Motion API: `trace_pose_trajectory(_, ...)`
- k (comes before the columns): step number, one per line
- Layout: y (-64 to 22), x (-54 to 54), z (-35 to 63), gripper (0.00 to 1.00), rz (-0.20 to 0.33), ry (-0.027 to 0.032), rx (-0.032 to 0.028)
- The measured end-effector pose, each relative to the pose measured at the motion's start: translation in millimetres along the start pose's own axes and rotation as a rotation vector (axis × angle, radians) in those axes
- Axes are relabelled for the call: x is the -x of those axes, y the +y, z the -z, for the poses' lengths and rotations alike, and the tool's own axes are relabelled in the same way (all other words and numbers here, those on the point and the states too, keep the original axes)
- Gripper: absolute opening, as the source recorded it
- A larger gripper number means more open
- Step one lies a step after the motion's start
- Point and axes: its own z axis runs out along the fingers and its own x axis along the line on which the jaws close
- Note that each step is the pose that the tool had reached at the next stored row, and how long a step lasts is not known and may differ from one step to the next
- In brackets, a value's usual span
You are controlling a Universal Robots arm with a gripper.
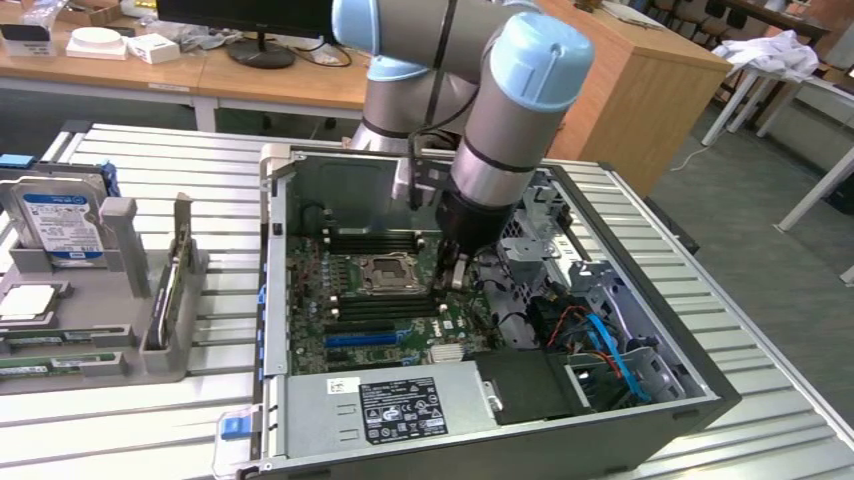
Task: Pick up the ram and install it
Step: 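Insert the ram into the slot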
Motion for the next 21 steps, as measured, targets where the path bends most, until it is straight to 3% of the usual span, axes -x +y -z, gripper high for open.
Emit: trace_pose_trajectory(21, -3.8, 7.4, 95.6, 0.10, 0.012, -0.0021, 0.0016)
